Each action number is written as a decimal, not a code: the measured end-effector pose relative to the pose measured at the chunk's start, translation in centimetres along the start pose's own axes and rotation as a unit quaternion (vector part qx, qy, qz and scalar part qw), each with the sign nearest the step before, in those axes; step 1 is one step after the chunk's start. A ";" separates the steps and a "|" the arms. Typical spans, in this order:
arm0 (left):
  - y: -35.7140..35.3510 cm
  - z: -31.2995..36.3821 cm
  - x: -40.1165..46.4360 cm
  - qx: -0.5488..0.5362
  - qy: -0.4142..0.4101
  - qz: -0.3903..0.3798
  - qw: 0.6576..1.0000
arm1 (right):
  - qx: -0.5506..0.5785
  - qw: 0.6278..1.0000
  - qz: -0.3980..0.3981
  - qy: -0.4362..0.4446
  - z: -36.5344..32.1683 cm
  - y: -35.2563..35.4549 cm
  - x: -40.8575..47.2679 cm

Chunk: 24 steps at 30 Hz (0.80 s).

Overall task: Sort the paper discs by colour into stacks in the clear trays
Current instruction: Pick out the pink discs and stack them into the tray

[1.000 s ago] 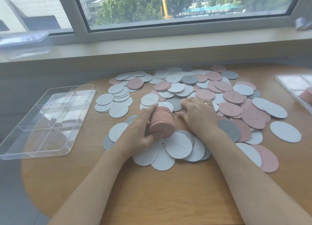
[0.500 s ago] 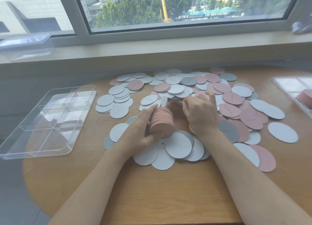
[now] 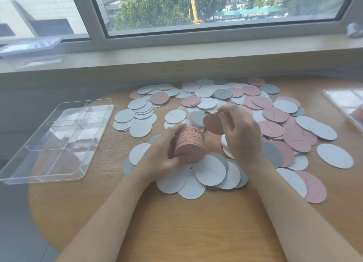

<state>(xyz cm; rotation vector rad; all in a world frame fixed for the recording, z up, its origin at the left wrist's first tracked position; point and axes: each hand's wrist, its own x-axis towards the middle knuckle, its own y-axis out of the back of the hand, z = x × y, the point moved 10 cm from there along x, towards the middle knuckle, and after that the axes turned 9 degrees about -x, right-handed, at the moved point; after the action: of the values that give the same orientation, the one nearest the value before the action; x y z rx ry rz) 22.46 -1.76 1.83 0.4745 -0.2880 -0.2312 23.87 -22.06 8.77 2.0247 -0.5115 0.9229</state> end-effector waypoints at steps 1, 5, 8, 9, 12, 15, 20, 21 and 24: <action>0.0 -0.1 0.0 -0.005 0.001 -0.003 1.000 | 0.021 1.000 0.008 -0.004 -0.1 0.4 0.0; -0.1 0.1 -0.1 -0.010 -0.004 -0.011 1.000 | 0.116 0.992 -0.033 -0.048 0.0 -0.2 -0.3; -0.2 0.3 -0.1 -0.019 -0.012 -0.014 1.000 | 0.171 0.976 -0.112 -0.078 0.0 -2.2 -1.0; -0.2 0.4 0.0 -0.023 -0.015 -0.014 1.000 | 0.183 0.970 -0.136 -0.084 -0.1 -2.7 -1.3; -0.2 0.6 0.1 -0.013 -0.022 -0.018 1.000 | 0.190 0.956 -0.204 -0.087 -0.6 -4.3 -1.9; -0.5 0.6 -0.1 0.007 -0.019 -0.028 0.999 | 0.211 0.942 -0.249 -0.080 -1.2 -5.3 -2.4; -0.4 1.0 0.0 0.047 -0.034 -0.022 0.998 | 0.247 0.912 -0.319 -0.077 -2.1 -6.1 -3.3; -0.4 0.9 0.1 0.039 -0.031 -0.025 0.998 | 0.252 0.904 -0.338 -0.063 -2.6 -6.4 -3.5; -0.4 0.7 0.0 0.014 -0.024 -0.023 0.999 | 0.256 0.893 -0.368 -0.052 -3.0 -7.0 -3.6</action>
<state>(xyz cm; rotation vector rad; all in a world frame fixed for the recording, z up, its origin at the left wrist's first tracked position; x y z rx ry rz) 22.20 -2.40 2.25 0.5047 -0.3281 -0.2841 24.68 -15.49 3.55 2.4558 0.4990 0.4943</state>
